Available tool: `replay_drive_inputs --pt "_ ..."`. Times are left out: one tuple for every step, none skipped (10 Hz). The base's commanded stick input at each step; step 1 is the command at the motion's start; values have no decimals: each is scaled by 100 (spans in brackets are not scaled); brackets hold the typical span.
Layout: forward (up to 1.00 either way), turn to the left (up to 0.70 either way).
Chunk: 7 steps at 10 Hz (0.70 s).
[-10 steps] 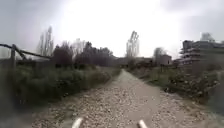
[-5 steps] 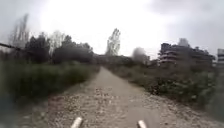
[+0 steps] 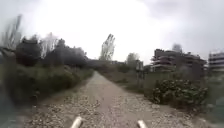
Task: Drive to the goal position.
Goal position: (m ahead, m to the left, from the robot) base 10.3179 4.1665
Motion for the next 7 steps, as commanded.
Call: replay_drive_inputs --pt "100 0" --pt "100 0" --pt "100 0" --pt "100 0" --pt "100 0" --pt "100 0" --pt "100 0"
